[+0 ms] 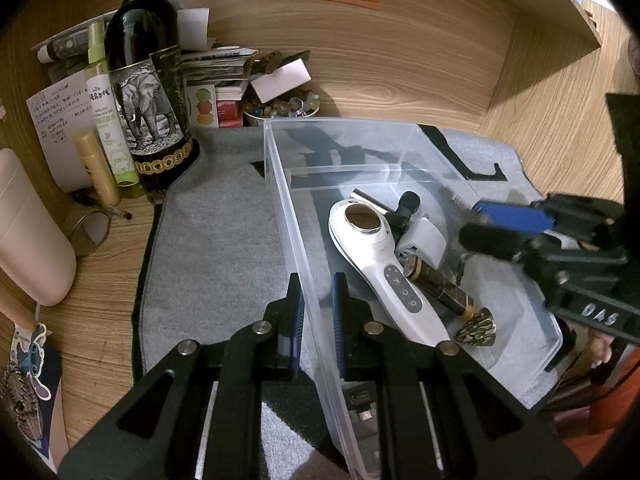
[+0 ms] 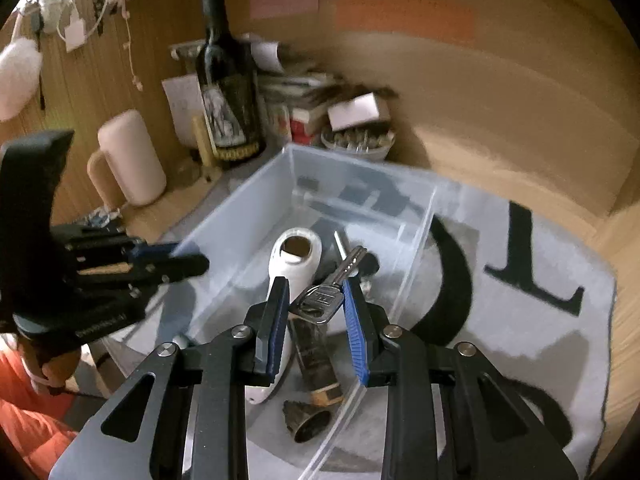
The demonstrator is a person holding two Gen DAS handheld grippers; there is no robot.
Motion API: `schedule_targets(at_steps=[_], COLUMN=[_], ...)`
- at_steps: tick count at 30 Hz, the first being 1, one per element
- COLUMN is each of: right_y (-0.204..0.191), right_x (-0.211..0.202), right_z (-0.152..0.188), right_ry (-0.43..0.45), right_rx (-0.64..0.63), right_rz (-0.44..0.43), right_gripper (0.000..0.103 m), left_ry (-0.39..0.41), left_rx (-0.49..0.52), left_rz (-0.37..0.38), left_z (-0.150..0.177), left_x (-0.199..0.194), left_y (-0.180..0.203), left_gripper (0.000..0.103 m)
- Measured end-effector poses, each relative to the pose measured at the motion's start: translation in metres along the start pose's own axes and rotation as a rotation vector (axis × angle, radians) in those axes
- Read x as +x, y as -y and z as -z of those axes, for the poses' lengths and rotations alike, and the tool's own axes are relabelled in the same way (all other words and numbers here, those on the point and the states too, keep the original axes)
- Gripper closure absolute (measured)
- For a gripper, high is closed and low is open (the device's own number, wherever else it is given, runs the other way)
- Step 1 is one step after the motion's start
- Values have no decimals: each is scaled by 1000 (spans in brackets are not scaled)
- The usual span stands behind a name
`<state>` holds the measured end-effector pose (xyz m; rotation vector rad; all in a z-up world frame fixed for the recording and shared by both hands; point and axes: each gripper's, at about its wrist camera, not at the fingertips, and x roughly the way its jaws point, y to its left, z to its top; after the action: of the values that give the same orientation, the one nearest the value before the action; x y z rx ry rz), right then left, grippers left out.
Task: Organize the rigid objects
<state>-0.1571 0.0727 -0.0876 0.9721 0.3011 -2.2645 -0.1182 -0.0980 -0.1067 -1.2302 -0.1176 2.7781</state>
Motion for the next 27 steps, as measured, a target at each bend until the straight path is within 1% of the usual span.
schedule_targets(at_steps=[7, 10, 12, 14, 17, 18, 19, 20, 21, 22, 23, 24, 25, 27], right_y=[2, 4, 5, 4, -1, -2, -3, -3, -2, -2, 0, 2, 5, 8], right_x=[14, 12, 8, 3, -10, -17, -23, -30, -39, -46, -55, -65, -75, -92], right_z=[8, 8, 8, 8, 9, 10, 10, 10, 11, 11, 11, 12, 12, 14], right_ry=[-58, -60, -48, -30, 10, 30, 48, 72, 101, 123, 148, 176, 203, 249], right_rx=[15, 32, 39, 41, 25, 16, 11, 8, 8, 10, 16, 26, 36, 50], right_rz=[-12, -11, -8, 4, 27, 43, 56, 72, 89, 100, 113, 126, 139, 163], right_gripper=[77, 77, 74, 58, 47, 40, 36, 29, 25, 23, 20, 18, 17, 12], left_ry=[-1, -2, -3, -7, -4, 8, 29, 43, 66, 92, 117, 150, 192, 251], left_rx=[-1, 1, 1, 2, 3, 6, 11, 14, 19, 27, 34, 45, 62, 80], left_rz=[1, -1, -2, -6, -25, -37, -51, -57, -62, -68, -77, -87, -97, -106], left_z=[0, 0, 0, 0, -3, -5, -6, -8, -9, -10, -11, -11, -10, -10], left_x=[0, 0, 0, 0, -3, -6, -12, -17, -24, -31, -37, -45, -56, -70], left_y=[0, 0, 0, 1, 1, 2, 3, 4, 7, 10, 13, 18, 24, 34], left_gripper=[89, 89, 89, 89, 89, 89, 89, 88, 81, 71, 66, 56, 50, 44])
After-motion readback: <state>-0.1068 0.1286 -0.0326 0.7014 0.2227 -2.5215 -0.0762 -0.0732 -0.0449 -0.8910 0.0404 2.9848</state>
